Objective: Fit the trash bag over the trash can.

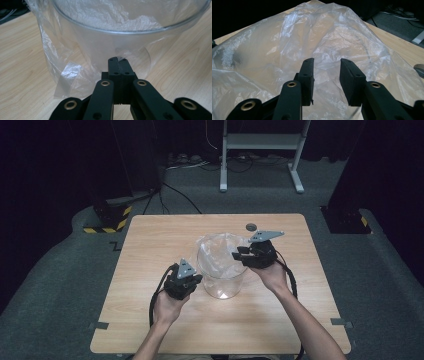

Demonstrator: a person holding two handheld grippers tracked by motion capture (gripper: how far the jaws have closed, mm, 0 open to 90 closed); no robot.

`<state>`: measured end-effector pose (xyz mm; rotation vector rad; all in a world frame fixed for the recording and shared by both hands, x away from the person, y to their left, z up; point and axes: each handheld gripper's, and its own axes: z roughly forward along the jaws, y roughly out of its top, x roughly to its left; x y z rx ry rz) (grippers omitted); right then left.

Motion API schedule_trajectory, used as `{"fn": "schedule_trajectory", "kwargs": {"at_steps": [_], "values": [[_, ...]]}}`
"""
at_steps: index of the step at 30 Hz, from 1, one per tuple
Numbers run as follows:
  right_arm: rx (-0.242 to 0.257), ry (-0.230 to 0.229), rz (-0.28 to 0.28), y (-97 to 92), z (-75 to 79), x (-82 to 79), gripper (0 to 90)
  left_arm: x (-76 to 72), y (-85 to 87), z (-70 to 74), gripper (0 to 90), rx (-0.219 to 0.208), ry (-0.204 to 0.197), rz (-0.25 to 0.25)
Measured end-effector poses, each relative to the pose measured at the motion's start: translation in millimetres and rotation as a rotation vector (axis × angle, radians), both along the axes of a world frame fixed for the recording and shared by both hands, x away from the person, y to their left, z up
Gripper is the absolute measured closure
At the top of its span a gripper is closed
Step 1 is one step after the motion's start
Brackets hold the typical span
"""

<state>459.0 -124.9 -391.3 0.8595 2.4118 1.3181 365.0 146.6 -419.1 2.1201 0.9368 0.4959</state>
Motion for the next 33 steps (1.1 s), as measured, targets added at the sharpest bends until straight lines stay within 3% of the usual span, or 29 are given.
{"fn": "schedule_trajectory", "kwargs": {"at_steps": [7,10,14,15,20,26,30,33], "values": [[0.013,0.011,0.002,-6.0,0.2,0.2,61.3,5.0,10.3,-13.1,90.0,-0.004,0.055,0.009],[0.022,0.011,-0.002,-7.8,0.8,1.3,61.3,9.9,13.2,-18.3,90.0,0.019,0.077,0.023],[0.025,0.016,-0.002,-8.0,0.8,1.2,61.1,9.9,13.4,-18.7,90.0,0.02,0.073,0.017],[0.024,0.016,0.0,-8.1,0.9,1.1,60.7,8.9,13.7,-17.5,87.4,0.007,0.074,0.01],[0.031,0.013,0.008,-9.7,3.6,-2.3,59.6,-1.3,18.4,-4.2,54.5,-0.104,0.057,0.002],[0.026,0.004,0.025,-11.3,5.5,-9.5,57.9,-8.3,28.4,21.2,37.6,-0.283,0.025,0.004],[0.025,0.007,0.031,-12.2,3.1,-11.6,56.6,1.3,25.7,37.3,32.5,-0.311,0.006,0.065],[0.028,0.008,0.034,-12.4,1.8,-12.0,55.3,18.5,17.1,43.9,31.8,-0.307,0.033,0.115]]}}
